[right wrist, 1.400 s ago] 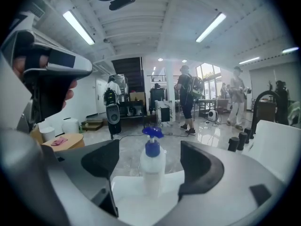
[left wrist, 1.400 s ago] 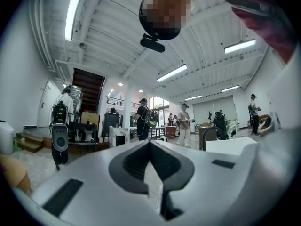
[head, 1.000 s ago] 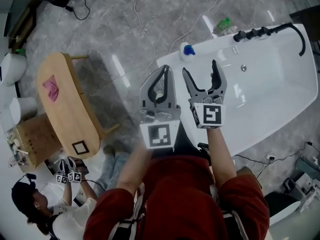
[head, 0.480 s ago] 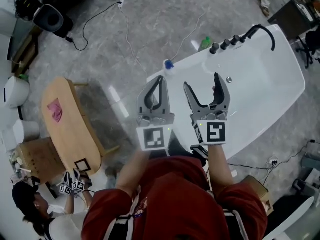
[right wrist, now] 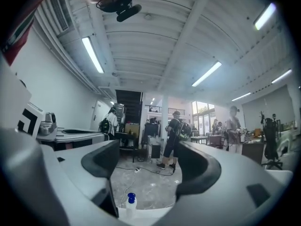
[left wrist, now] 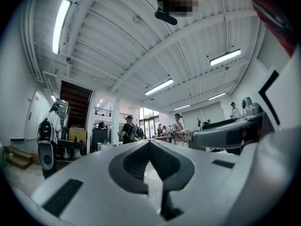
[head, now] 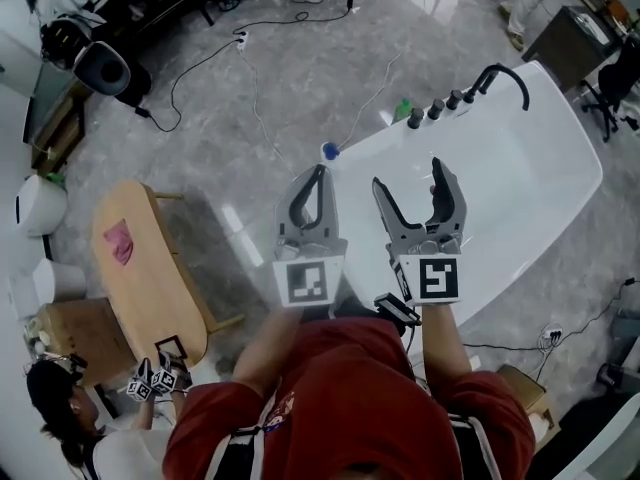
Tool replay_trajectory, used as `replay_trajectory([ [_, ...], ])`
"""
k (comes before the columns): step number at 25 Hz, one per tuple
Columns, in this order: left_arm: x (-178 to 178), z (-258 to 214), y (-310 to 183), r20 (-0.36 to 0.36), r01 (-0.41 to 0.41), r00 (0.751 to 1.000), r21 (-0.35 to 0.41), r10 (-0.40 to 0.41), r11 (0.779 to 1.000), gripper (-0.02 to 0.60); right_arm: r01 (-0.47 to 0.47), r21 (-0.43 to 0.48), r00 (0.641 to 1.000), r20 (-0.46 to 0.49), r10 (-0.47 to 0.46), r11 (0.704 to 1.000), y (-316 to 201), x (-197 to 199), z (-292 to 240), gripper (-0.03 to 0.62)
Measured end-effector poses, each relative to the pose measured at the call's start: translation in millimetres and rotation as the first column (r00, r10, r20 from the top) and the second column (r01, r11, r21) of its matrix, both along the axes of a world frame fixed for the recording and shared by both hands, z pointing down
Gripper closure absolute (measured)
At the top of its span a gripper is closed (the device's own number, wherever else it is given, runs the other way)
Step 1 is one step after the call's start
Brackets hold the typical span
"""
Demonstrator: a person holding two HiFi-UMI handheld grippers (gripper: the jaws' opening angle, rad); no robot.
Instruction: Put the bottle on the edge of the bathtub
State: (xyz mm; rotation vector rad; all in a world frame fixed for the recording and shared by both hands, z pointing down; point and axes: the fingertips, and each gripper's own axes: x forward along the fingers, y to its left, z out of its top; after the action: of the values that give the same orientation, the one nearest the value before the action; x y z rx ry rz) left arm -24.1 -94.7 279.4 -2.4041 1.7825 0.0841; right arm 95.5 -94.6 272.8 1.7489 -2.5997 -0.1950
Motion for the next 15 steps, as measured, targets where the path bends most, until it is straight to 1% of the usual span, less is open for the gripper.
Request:
replay_trajectory([
  [5, 4.8, -6.3, -2.0, -0.024, -0.008, 1.0, 0.005, 0.008, 1.0, 0.566, 0.019, -0.001, 1.0, -0.01, -0.019, 1.0, -0.3, -3.1, -3.1, 0.201],
  [7, 5.6, -8.8, -3.0, -0.022, -0.009, 1.0, 0.015, 0.01, 1.0, 0.565, 0.029, 0.002, 0.999, -0.023, -0.029, 1.0, -1.3, -5.7, -4.7, 0.204],
  [8, 5.4, -9.9, -3.3, -0.02, -0.01, 1.0, 0.019, 0.01, 1.0, 0.565, 0.032, 0.004, 0.999, -0.027, -0.032, 0.999, -1.7, -7.3, -5.6, 0.218],
  [10, 5.0, -11.7, -4.1, -0.029, -0.009, 1.0, 0.017, 0.009, 1.0, 0.566, 0.034, 0.009, 0.999, -0.029, -0.033, 0.999, -2.4, -9.0, -8.0, 0.275],
  [12, 5.4, -13.4, -5.7, -0.034, -0.01, 0.999, 0.015, 0.01, 1.0, 0.565, 0.032, 0.011, 0.999, -0.029, -0.032, 0.999, -4.1, -8.7, -9.7, 0.311],
  [15, 8.1, -16.9, -8.2, -0.023, -0.019, 1.0, 0.022, 0.02, 1.0, 0.565, 0.031, 0.009, 0.999, -0.024, -0.031, 0.999, -6.8, -6.7, -10.7, 0.373],
])
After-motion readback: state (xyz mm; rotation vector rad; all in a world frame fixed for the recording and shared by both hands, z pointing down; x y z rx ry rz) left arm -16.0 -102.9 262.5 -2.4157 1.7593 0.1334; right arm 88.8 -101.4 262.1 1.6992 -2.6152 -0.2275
